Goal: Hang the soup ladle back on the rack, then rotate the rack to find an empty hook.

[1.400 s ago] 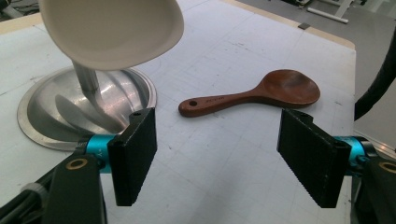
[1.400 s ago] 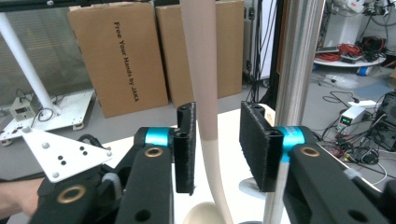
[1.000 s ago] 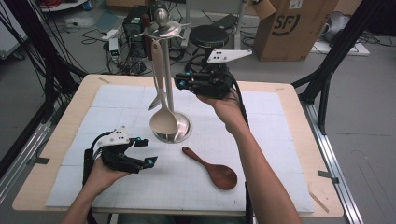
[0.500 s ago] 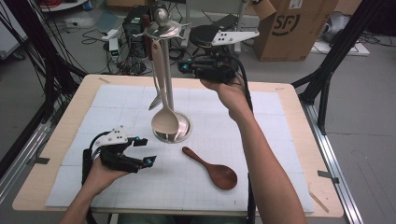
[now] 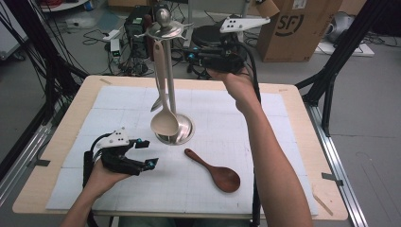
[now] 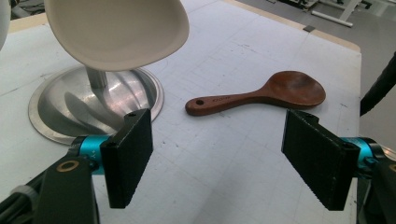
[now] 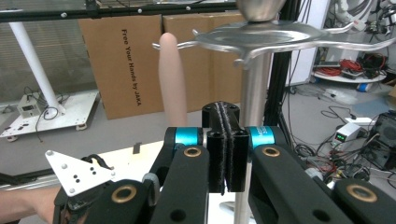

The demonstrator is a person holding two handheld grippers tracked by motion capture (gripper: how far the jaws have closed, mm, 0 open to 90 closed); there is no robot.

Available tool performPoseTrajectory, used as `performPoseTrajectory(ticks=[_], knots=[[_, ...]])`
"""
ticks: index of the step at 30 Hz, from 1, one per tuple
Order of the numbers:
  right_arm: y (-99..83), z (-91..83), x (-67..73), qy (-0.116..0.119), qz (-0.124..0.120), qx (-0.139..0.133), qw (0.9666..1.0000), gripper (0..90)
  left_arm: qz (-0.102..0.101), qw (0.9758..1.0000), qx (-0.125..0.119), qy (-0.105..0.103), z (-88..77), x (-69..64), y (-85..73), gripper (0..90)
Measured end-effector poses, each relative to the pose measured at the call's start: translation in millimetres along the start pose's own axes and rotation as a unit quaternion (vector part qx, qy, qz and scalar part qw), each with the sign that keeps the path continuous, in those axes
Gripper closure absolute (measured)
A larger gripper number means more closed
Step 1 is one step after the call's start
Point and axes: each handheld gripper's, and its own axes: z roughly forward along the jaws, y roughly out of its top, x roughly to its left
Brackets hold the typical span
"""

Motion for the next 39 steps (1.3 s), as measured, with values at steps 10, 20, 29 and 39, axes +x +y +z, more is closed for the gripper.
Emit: performPoseTrajectory(ticks=[10,20,29,39], knots=[[3.5,-1.5,-7.0,-0.005,-0.001,0.000,1.0000,89.7,0.002,1.0000,0.000,0.000,-0.3,0.8,0.1,25.6],[6.2,-5.1,-9.9,-0.010,-0.004,-0.002,0.9999,89.7,0.001,1.0000,-0.001,0.000,-0.6,-0.1,0.1,25.6],[12.4,-12.3,-11.0,-0.016,-0.008,-0.016,0.9997,89.7,0.000,1.0000,0.001,-0.003,0.0,0.0,0.0,25.6],[16.4,-12.0,-7.0,-0.018,-0.018,-0.020,0.9995,89.7,0.001,1.0000,-0.001,-0.002,-0.6,-1.0,0.1,25.6]])
